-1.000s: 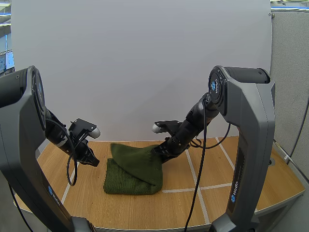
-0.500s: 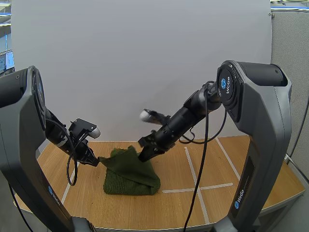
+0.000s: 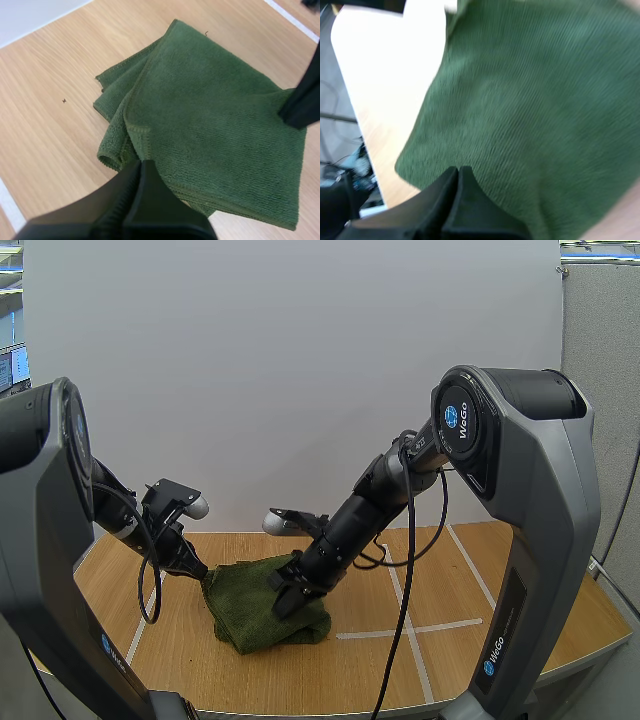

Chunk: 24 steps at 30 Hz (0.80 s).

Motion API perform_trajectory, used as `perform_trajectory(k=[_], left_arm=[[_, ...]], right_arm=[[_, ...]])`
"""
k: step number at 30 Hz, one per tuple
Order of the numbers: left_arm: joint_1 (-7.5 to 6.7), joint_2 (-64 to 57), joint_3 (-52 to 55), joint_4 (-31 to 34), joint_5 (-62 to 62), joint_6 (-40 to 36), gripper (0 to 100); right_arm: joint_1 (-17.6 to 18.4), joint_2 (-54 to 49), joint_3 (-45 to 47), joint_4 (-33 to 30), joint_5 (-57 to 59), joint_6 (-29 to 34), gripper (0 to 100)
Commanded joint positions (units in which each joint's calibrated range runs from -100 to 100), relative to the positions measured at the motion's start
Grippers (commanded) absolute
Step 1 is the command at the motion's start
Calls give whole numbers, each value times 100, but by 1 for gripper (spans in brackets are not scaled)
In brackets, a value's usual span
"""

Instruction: Fold the towel

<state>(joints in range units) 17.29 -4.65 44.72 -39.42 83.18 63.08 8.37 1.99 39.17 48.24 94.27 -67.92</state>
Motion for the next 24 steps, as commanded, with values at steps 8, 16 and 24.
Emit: perform_trajectory(k=[8,16,24], left_arm=[[20,-701,-4,76,598,-301,0],[20,-701,-4,50,557,-332,0],[20,-701,-4,87,614,-557,0]], right_arm=[[-423,-617,-419,-271,-1598,11,57],[-429,194,-686,55,-2939,-24,75],[-429,1321,-1549,380,-2370,-24,75]])
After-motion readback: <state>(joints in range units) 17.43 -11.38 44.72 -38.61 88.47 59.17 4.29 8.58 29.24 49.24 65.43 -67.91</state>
